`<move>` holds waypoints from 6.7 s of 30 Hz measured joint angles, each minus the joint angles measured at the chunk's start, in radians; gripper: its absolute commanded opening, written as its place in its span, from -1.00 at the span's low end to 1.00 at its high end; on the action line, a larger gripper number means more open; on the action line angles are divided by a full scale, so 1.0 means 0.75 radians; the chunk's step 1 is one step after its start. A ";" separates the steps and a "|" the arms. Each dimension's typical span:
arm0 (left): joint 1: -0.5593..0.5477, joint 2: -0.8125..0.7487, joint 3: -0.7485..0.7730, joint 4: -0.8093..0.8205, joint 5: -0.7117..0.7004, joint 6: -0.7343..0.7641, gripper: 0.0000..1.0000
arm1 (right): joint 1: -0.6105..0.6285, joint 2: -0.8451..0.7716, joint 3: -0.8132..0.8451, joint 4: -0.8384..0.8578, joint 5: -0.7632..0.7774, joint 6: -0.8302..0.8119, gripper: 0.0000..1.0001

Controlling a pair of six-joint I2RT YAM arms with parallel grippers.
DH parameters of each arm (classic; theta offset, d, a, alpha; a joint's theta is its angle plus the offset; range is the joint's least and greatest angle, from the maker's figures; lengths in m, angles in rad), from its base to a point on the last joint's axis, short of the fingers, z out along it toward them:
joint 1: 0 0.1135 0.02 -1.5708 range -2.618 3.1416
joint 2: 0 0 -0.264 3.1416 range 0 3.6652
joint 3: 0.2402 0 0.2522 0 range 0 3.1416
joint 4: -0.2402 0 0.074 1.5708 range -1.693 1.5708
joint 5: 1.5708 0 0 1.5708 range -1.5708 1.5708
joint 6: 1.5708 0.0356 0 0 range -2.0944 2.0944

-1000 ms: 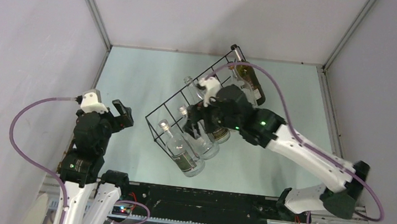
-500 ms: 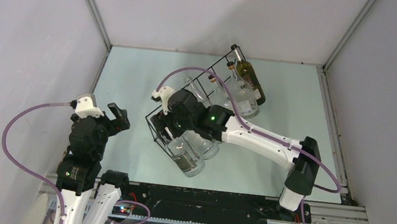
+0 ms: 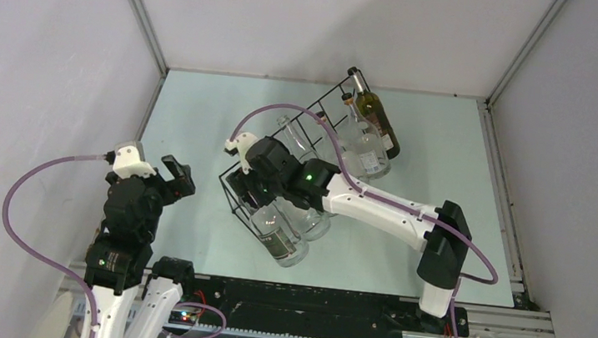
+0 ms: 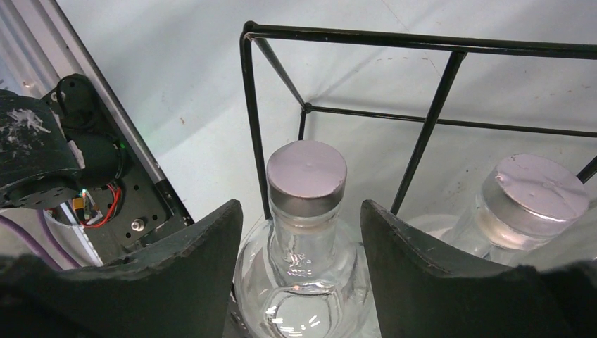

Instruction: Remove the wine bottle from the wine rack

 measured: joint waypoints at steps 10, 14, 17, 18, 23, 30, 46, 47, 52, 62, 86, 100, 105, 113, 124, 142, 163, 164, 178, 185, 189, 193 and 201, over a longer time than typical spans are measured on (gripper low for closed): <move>0.000 0.000 0.000 0.001 -0.001 0.001 0.97 | -0.006 0.024 0.002 0.019 0.022 -0.016 0.22; 0.000 0.000 0.000 0.001 -0.001 0.002 0.97 | -0.006 0.048 0.017 0.027 0.022 -0.023 0.22; 0.000 0.000 0.000 0.000 -0.002 0.002 0.97 | -0.006 0.073 0.022 0.028 0.021 -0.032 0.22; 0.000 0.000 0.000 0.001 -0.002 0.002 0.97 | -0.006 0.081 0.023 0.028 0.021 -0.033 0.21; 0.000 0.001 0.000 0.001 -0.006 0.002 0.97 | -0.007 0.112 0.027 0.027 0.022 -0.038 0.13; 0.000 0.002 0.000 0.001 -0.008 0.003 0.97 | -0.007 0.113 0.027 0.029 0.018 -0.047 -0.31; 0.000 0.002 0.000 0.001 -0.013 0.003 0.97 | 0.021 -0.007 -0.058 0.009 0.021 -0.065 -1.00; 0.000 0.002 -0.001 0.001 -0.014 0.003 0.97 | 0.024 -0.037 -0.084 0.010 0.021 -0.066 -1.00; 0.000 0.006 -0.001 0.001 -0.016 0.003 0.97 | 0.035 -0.176 -0.216 0.032 0.023 -0.061 -1.00; 0.000 0.033 -0.001 0.001 -0.014 0.004 0.97 | 0.128 -0.380 -0.457 0.180 0.163 -0.067 -1.00; 0.000 0.063 -0.001 0.005 0.004 0.004 0.97 | 0.255 -0.699 -0.733 0.219 0.376 0.018 -1.00; 0.000 0.084 -0.001 0.032 0.073 0.010 0.97 | 0.310 -0.910 -0.829 0.125 0.478 0.066 -1.00; -0.001 0.086 0.027 0.030 0.141 0.016 0.97 | 0.312 -0.997 -0.882 0.075 0.505 0.102 -1.00; -0.195 0.137 0.161 0.071 0.157 0.007 0.91 | 0.194 -1.196 -0.926 -0.079 0.548 0.195 -1.00; -0.749 0.324 0.162 0.077 -0.145 -0.127 0.89 | -0.322 -1.398 -0.929 -0.264 0.534 0.249 -1.00; -0.783 0.322 0.162 0.091 -0.183 -0.162 0.93 | -1.272 -1.246 -0.940 -0.121 0.254 0.108 -1.00; -0.785 0.388 0.134 0.095 -0.069 -0.152 0.99 | -1.542 -0.942 -0.941 0.315 0.303 -0.102 -1.00; -0.785 0.388 0.127 0.096 -0.069 -0.152 1.00 | -1.550 -0.920 -0.941 0.326 0.298 -0.103 -1.00; -0.785 0.376 0.078 0.071 -0.083 -0.162 0.99 | -1.589 -0.729 -0.923 0.464 0.250 -0.136 -0.55; -0.785 0.367 0.021 0.061 -0.104 -0.234 0.99 | -1.599 -0.696 -0.898 0.482 0.234 -0.126 0.17; -0.785 0.367 0.003 0.062 -0.105 -0.282 0.99 | -1.604 -0.699 -0.828 0.541 0.236 -0.124 0.44; -0.785 0.361 -0.010 0.068 -0.103 -0.308 0.99 | -1.604 -0.718 -0.816 0.567 0.237 -0.125 0.59; -0.785 0.362 -0.014 0.077 -0.102 -0.372 0.87 | -1.605 -0.829 -0.816 0.545 0.239 -0.127 0.64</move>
